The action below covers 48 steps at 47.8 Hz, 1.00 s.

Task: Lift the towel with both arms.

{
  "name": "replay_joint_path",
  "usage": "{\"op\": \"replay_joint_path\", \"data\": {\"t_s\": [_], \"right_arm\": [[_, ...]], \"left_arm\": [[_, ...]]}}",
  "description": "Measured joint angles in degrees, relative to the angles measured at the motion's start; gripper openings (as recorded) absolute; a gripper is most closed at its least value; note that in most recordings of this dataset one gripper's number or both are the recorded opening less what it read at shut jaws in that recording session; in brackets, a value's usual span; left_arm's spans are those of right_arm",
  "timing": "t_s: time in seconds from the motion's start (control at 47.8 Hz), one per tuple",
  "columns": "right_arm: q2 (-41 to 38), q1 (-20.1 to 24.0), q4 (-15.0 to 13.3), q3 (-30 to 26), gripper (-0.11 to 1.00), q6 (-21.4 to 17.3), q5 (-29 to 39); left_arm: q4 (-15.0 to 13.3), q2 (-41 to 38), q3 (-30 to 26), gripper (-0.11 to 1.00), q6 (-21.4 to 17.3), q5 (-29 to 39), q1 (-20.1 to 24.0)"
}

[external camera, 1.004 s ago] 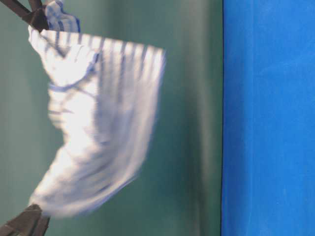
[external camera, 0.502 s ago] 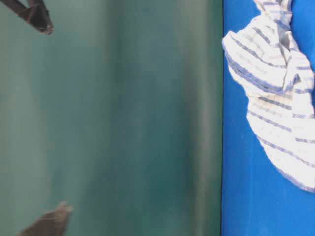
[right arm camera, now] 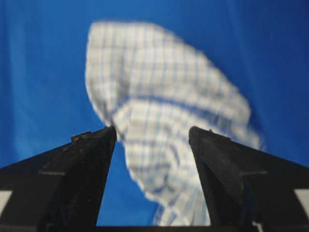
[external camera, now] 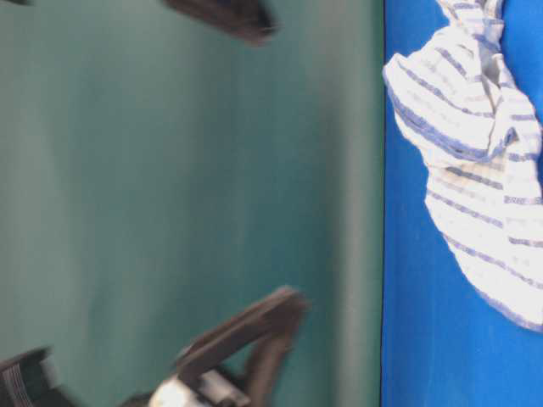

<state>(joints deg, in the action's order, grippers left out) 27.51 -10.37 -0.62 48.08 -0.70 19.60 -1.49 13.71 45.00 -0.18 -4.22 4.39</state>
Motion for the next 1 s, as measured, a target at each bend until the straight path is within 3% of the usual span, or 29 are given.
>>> {"op": "replay_joint_path", "data": {"t_s": [0.439,0.669,1.004], "right_arm": [[-8.4,0.0,0.0,11.4,0.65,-1.1,-13.0],[-13.8,-1.7,0.0,12.8,0.65,-1.1,-17.5],[-21.8,-4.7,0.0,12.7,0.64,-1.1,-22.4]], "left_arm": [[0.0,-18.5,-1.8,0.93,0.4,-9.6,0.0],[0.0,-24.9,-2.6,0.93,0.7,-13.3,0.0],[0.0,-26.0,-3.2,0.91,0.7,-13.7,0.0]]}}
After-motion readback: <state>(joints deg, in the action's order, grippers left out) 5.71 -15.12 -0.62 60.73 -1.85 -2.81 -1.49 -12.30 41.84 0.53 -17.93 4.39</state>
